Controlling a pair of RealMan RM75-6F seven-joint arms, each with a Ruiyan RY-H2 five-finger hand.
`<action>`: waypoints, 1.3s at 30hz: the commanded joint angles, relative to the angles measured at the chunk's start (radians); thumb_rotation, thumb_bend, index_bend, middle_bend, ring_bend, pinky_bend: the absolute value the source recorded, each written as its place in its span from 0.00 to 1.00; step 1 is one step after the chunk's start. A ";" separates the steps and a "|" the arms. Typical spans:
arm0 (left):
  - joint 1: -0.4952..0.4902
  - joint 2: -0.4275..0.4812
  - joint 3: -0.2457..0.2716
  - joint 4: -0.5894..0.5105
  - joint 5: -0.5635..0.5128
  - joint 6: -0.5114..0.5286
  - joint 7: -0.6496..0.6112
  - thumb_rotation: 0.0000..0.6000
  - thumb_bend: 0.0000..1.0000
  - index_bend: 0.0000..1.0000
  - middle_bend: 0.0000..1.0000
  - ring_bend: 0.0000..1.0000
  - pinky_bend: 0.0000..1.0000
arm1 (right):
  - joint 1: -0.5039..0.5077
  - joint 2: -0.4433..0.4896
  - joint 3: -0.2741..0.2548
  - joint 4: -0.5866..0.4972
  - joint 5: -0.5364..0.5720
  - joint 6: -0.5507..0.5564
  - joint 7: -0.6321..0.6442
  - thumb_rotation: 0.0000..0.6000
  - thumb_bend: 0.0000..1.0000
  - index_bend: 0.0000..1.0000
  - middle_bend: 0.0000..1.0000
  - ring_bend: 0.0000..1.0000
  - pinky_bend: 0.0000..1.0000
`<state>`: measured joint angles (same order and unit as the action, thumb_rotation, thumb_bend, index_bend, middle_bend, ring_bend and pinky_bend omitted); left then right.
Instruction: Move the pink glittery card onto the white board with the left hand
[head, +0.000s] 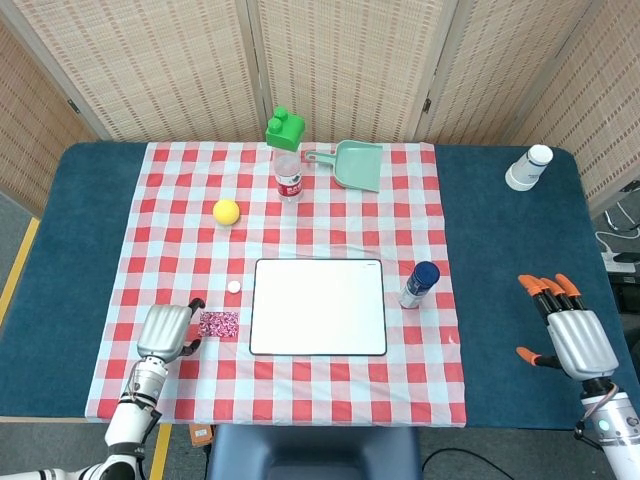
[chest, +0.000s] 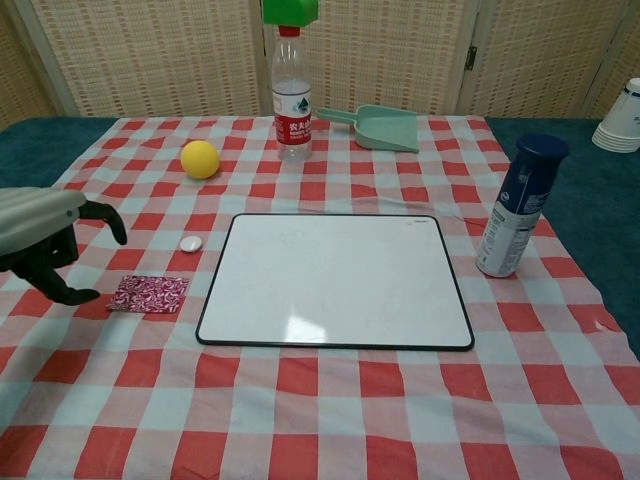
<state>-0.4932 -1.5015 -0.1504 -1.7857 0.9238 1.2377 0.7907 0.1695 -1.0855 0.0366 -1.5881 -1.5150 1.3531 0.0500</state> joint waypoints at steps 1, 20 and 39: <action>-0.014 -0.023 -0.012 -0.016 -0.037 0.022 0.028 1.00 0.25 0.35 1.00 1.00 1.00 | -0.001 0.001 0.000 -0.001 0.000 0.002 0.003 1.00 0.00 0.00 0.11 0.00 0.00; -0.060 -0.137 -0.002 0.087 -0.078 0.040 0.017 1.00 0.25 0.34 1.00 1.00 1.00 | 0.000 0.012 0.005 0.007 0.006 0.000 0.035 1.00 0.00 0.00 0.11 0.00 0.00; -0.090 -0.155 0.031 0.164 -0.009 -0.010 -0.028 1.00 0.25 0.32 1.00 1.00 1.00 | -0.001 0.012 0.009 0.006 0.012 0.004 0.035 1.00 0.00 0.00 0.11 0.00 0.00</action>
<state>-0.5822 -1.6557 -0.1191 -1.6233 0.9156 1.2290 0.7624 0.1683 -1.0733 0.0451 -1.5820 -1.5033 1.3577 0.0854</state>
